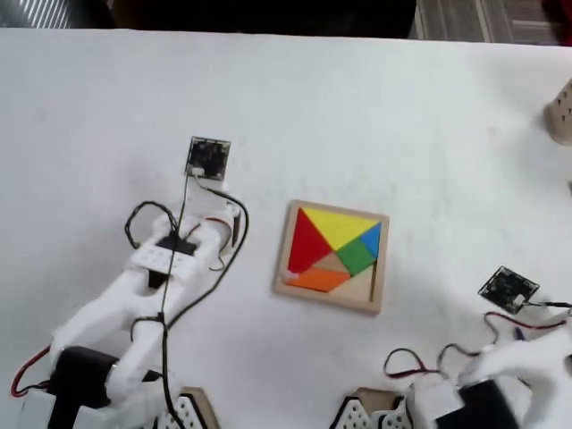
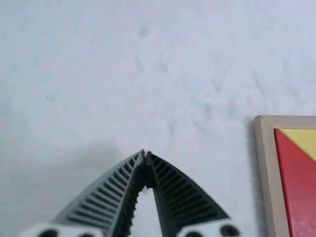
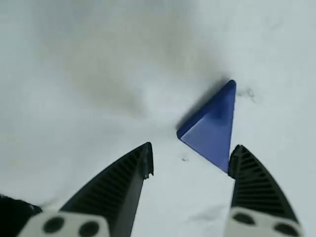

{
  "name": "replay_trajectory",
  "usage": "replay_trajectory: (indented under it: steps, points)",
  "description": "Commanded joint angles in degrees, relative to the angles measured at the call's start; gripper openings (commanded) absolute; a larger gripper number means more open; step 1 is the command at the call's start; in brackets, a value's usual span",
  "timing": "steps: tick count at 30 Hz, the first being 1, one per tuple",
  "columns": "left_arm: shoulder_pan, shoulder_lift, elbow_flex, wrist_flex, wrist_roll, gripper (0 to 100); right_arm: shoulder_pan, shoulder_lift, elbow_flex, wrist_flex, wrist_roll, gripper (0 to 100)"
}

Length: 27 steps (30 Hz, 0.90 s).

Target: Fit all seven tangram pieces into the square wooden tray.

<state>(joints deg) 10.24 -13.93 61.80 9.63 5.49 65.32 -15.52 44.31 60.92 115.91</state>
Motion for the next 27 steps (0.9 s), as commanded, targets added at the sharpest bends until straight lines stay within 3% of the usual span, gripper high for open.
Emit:
replay_trajectory:
  steps: [1, 6, 21, 27]
  points:
    - [0.0, -0.4, -1.8, 0.0, -0.4, 2, 0.6, 5.5, -4.3, -5.0, 1.8, 24.5]
    - [0.0, -0.4, -1.8, 0.0, -0.4, 2, 0.2, 14.1, -4.6, -15.4, 1.8, 24.5]
    - [0.0, -0.4, -1.9, 0.0, -0.4, 2, 0.4, 15.3, -4.6, -14.7, -1.0, 23.8]
    - [0.0, -0.4, -1.9, 0.0, -0.4, 2, 0.0, 15.3, -4.7, -15.0, -7.2, 9.9]
